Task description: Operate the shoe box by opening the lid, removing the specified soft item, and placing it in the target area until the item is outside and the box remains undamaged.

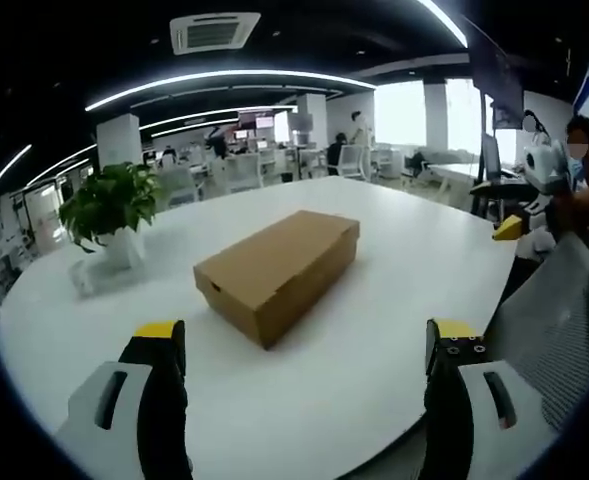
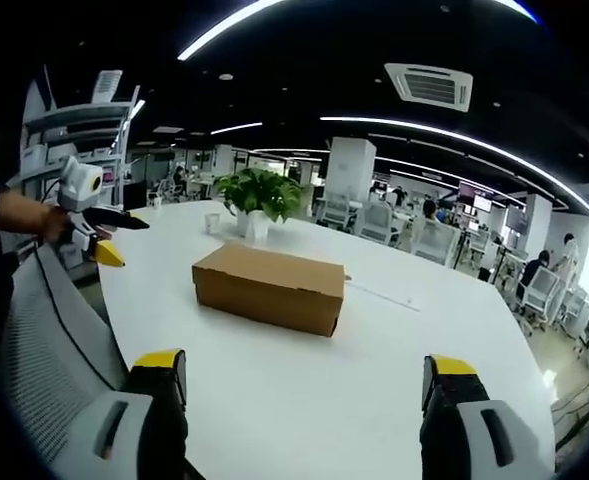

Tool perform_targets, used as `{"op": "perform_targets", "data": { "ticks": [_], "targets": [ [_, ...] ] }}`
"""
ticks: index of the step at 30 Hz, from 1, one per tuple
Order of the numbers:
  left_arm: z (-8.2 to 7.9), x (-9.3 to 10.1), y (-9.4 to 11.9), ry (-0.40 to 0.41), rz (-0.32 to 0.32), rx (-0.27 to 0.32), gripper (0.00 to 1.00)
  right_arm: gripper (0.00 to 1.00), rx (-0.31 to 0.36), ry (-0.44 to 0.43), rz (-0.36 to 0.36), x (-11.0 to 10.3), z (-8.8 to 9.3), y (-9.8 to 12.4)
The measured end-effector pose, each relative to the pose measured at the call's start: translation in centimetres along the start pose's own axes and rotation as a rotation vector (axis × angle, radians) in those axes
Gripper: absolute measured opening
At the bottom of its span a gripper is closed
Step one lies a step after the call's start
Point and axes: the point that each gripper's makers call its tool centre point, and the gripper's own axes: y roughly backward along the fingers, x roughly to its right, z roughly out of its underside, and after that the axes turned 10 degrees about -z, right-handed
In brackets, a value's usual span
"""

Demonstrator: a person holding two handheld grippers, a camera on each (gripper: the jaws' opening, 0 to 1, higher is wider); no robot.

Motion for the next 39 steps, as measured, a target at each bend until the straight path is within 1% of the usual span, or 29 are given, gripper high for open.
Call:
{"op": "perform_targets", "data": {
  "ticks": [8, 11, 19, 25, 29, 35, 39],
  "targets": [
    [0.6, -0.6, -1.2, 0.011, -0.015, -0.031, 0.99, 0.98, -0.013, 0.028, -0.031, 1.2, -0.3, -1.4],
    [0.6, -0.8, -1.6, 0.014, -0.022, -0.033, 0.99, 0.98, -0.015, 0.033, -0.04, 1.6, -0.3, -2.0],
    [0.8, -1.6, -3.1, 0.033, -0.045, -0.054, 0.99, 0.98, -0.024, 0.043, -0.075, 2.9, -0.5, -3.9],
    [0.6, -1.6, -3.8, 0.03, -0.049, -0.056, 0.99, 0.97, -0.028, 0.06, -0.104, 3.8, -0.8, -5.3],
    [0.5, -1.6, -4.1, 0.042, -0.051, -0.055, 0.99, 0.97, -0.027, 0.066, -0.124, 4.2, -0.9, -6.0],
    [0.9, -1.5, -4.8, 0.034, -0.057, -0.065, 0.99, 0.97, -0.029, 0.069, -0.137, 4.7, -0.7, -6.7],
    [0.7, -1.7, -5.4, 0.043, -0.069, -0.054, 0.99, 0.96, -0.026, 0.078, -0.149, 5.0, -0.9, -7.4]
  ]
}}
